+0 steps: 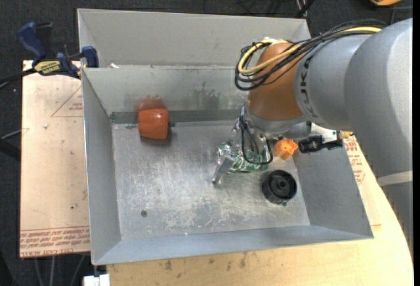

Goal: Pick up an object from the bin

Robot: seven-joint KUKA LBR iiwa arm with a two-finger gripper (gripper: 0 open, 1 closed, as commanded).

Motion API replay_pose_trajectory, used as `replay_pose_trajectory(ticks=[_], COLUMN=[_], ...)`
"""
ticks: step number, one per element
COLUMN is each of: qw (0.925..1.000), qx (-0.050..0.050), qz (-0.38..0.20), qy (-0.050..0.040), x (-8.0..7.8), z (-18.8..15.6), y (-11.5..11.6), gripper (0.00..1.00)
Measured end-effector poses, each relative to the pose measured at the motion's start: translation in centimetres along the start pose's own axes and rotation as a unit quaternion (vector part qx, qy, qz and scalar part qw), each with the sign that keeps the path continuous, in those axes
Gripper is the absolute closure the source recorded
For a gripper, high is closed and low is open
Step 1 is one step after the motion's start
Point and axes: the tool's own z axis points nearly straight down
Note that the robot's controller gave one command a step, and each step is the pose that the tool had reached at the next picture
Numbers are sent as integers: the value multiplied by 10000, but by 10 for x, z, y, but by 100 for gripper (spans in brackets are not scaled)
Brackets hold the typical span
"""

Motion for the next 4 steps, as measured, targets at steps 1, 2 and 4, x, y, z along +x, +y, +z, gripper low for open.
replay_pose_trajectory(ticks=[1, 2, 4], qw=[10000, 10000, 10000], qx=[0, 2, 15], qz=[0, 1, -1], qy=[0, 1, -3], x=[0, 1, 2], z=[0, -2, -40], y=[0, 0, -1], gripper=[100, 100, 100])
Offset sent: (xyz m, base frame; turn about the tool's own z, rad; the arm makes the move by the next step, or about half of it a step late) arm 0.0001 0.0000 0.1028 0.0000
